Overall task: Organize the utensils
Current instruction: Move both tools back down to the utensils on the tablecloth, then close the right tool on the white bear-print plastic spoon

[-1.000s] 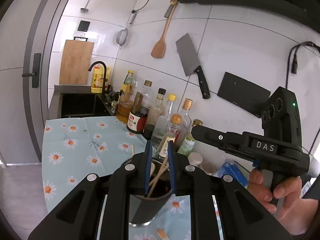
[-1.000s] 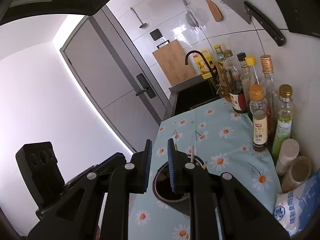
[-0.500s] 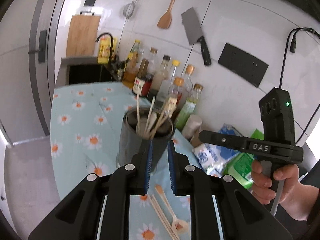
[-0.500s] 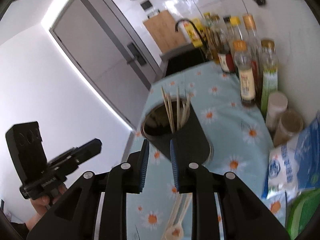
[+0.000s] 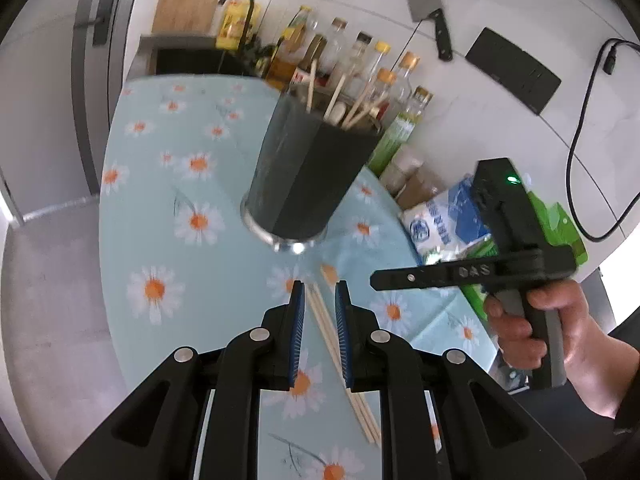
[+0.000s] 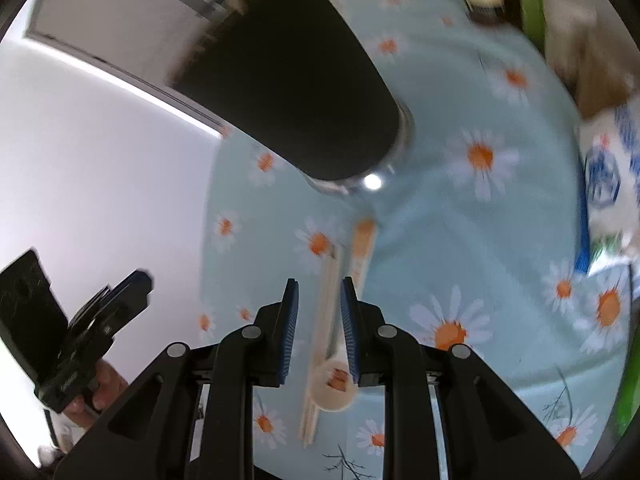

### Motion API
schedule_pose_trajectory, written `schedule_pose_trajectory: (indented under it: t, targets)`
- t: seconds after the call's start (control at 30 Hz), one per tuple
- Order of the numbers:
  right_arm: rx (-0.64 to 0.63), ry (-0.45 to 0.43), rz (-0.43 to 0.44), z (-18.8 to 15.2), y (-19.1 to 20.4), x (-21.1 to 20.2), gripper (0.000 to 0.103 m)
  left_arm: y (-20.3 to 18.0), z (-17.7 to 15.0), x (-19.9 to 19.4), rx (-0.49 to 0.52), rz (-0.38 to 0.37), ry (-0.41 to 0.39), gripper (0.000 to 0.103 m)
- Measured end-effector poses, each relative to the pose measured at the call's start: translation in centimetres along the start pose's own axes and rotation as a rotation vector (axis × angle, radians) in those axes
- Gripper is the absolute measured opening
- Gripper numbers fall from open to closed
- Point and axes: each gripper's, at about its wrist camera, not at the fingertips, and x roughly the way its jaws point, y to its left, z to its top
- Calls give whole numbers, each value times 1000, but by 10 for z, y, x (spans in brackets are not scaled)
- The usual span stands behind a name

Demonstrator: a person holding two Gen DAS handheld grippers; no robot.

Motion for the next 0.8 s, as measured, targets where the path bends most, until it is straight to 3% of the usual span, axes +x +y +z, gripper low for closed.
schedule_pose_trajectory:
  t: [0.13, 0.27, 0.63, 0.8]
  targets:
    - [42, 106, -13, -8, -13, 26, 23, 8, -17, 5, -32, -7, 35, 15]
    - [38, 156, -14, -7, -14, 43, 23, 16, -30, 8, -55, -18, 65, 15]
    - [6, 184, 11, 2, -12, 66, 22, 23, -41, 15, -78, -42, 108, 15]
    - [-30, 171, 14, -4, -11, 66, 12, 19, -40, 22, -68, -44, 128, 15]
